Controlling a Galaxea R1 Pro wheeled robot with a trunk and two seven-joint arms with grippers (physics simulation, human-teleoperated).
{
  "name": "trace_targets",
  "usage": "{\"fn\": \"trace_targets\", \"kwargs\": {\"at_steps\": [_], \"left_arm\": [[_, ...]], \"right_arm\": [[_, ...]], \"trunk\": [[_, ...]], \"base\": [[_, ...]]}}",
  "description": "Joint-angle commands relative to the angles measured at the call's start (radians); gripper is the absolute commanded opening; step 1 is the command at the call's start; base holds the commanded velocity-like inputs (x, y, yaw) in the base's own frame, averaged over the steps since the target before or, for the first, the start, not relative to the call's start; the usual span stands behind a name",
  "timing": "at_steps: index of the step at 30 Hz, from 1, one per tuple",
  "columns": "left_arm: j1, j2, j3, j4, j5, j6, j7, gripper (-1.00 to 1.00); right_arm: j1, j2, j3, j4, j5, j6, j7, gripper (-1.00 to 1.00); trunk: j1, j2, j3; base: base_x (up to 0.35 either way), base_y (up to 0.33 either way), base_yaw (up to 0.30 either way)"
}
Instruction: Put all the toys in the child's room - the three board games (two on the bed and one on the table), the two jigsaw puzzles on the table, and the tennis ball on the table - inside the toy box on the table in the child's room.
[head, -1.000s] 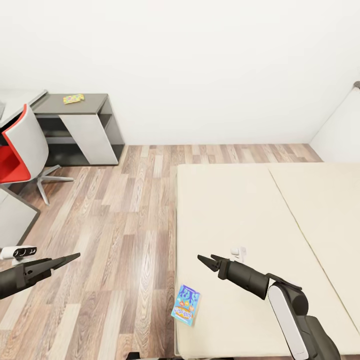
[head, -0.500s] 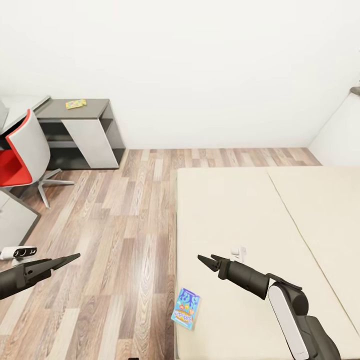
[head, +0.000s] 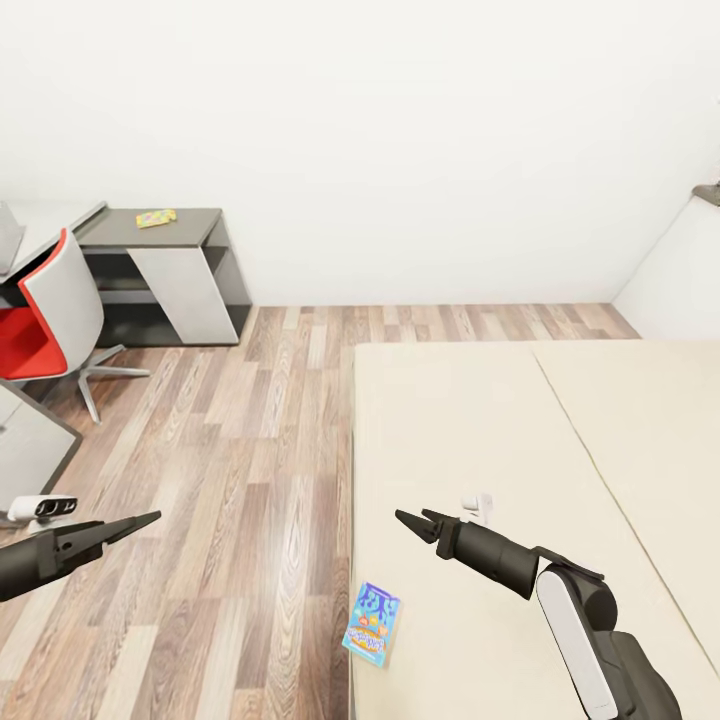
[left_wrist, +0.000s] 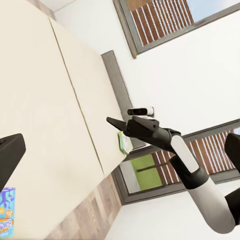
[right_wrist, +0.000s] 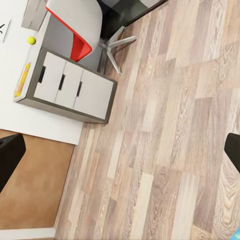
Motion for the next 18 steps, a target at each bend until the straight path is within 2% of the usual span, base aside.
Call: {"fn": "trace_targets", "kwargs": {"at_steps": [1,18], "left_arm": [[-0.001,0.0,0.001,0.0,-0.006,0.011,-0.004,1.0],[-0.001,0.001,0.002,0.001,-0.014,0.011,-0.004,1.0]], "right_arm": [[-0.001,0.001,-0.001,0.0,-0.003,0.007,0.001,1.0],[-0.001,0.003,-0.001,0.0,-0.003,0.006,-0.001,1.0]], "trunk": [[0.001,-0.002,0.0],[0.001,-0.002,0.029]], "base": [[0.0,0.0,0.0],[0.0,0.0,0.0]]}}
